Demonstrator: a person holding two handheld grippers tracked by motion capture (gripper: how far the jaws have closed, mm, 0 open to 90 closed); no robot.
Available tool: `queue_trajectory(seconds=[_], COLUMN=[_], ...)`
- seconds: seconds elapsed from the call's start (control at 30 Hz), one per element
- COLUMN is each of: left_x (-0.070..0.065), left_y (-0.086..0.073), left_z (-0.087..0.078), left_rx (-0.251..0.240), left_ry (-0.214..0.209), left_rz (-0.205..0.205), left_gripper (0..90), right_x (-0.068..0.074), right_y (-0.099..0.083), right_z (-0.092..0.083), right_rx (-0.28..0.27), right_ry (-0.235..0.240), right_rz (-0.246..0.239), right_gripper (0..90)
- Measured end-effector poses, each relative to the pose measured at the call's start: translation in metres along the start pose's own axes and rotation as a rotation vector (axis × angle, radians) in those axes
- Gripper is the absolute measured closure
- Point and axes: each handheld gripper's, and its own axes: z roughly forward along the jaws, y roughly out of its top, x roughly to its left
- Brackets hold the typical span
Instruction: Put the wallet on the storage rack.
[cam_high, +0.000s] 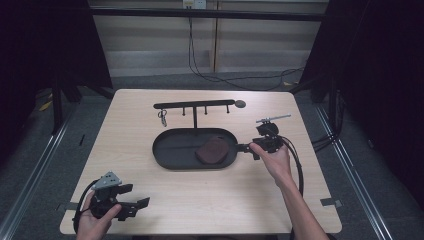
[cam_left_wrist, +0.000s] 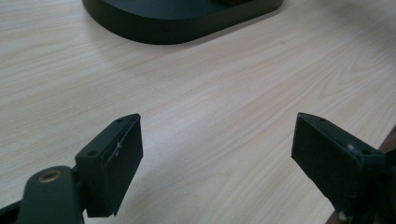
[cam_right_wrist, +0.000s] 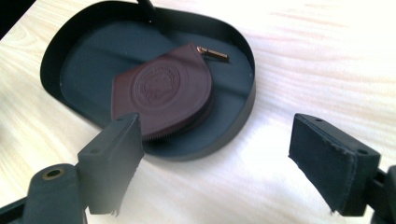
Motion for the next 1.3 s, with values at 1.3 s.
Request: queue_trajectory(seconds=[1.3], left_x=[0.003], left_y=[-0.002], left_z=[-0.001], left_rx=[-0.022], left_ry=[0.032], left_rz=[-0.047], left_gripper=[16.3], right_x=[-0.031], right_y=[-0.123], right_z=[-0.062], right_rx=[-0.064], right_ry=[-0.097], right_rz=[0.048], right_gripper=[18.6])
